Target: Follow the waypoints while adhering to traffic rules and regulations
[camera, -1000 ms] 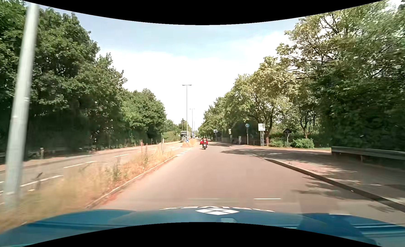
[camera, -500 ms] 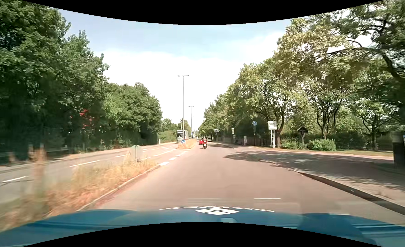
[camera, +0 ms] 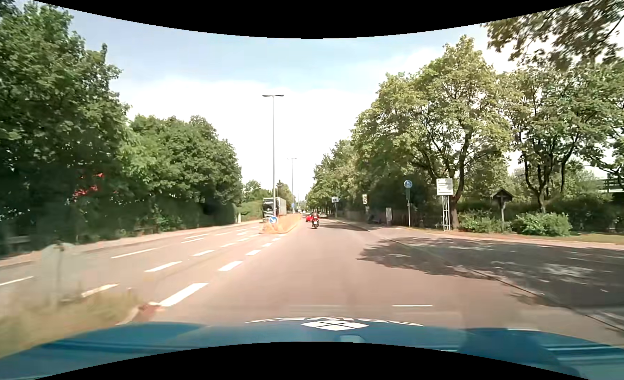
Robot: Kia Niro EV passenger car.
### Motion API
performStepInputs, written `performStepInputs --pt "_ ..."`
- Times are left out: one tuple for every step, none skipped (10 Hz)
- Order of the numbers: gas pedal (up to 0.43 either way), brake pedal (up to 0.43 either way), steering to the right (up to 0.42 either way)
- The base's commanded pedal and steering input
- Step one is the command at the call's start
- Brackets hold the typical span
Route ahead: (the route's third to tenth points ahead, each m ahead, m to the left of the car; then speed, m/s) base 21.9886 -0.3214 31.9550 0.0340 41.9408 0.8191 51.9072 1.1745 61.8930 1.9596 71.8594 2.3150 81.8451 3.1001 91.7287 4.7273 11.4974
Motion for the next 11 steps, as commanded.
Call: performStepInputs --pt "0.138 0.0 -0.007" --pt "0.118 0.0 -0.007" --pt "0.11 0.0 -0.009" --pt "0.11 0.0 -0.009" --pt "0.098 0.0 -0.009" --pt "0.098 0.0 -0.009" --pt "0.098 0.0 -0.009" --pt "0.098 0.0 -0.009" --pt "0.098 0.0 -0.01" --pt "0.087 0.0 -0.01" --pt "0.047 0.0 -0.01"
